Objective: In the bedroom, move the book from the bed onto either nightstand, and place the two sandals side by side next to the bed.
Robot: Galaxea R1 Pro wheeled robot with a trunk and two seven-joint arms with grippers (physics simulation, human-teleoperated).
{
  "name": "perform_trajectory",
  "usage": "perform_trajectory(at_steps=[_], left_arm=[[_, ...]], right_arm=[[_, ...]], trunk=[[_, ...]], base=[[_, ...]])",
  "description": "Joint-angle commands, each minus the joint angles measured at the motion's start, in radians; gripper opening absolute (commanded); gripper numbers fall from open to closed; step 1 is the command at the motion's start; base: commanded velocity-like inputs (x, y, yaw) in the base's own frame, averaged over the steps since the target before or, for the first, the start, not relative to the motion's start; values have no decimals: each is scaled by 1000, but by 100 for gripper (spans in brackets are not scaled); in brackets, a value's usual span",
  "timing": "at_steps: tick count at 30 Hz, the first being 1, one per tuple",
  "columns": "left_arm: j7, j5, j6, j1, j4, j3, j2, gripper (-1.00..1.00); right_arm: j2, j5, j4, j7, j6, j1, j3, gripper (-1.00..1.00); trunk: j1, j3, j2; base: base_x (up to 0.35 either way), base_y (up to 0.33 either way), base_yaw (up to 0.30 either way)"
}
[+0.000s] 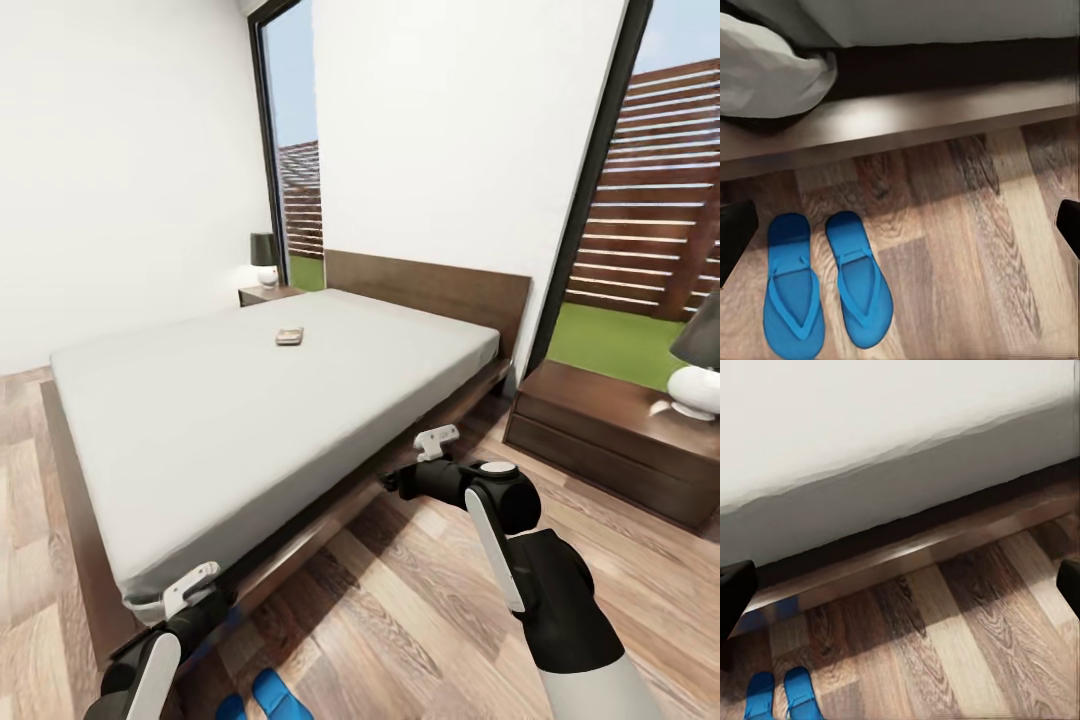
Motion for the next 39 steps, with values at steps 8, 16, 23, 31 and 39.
perform_trajectory(at_steps=[8,16,23,31,39], left_arm=[[9,11,4,0,-1,2,0,100],[8,11,5,0,0,5,0,100],[7,11,5,0,0,7,0,100],[7,11,5,0,0,7,1,100],[7,11,5,0,0,8,1,100]], right_arm=[[0,-3,0,-2,5,-1,0,100],[0,-3,0,-1,5,-1,0,100],[0,-3,0,-3,5,-1,0,100],[1,-3,0,-5,5,-1,0,100],[1,-3,0,-6,5,-1,0,100]], trunk=[[0,-1,0],[0,-1,0],[0,-1,0],[0,-1,0],[0,-1,0]], base=[[0,0,-266],[0,0,-266],[0,0,-266],[0,0,-266],[0,0,-266]])
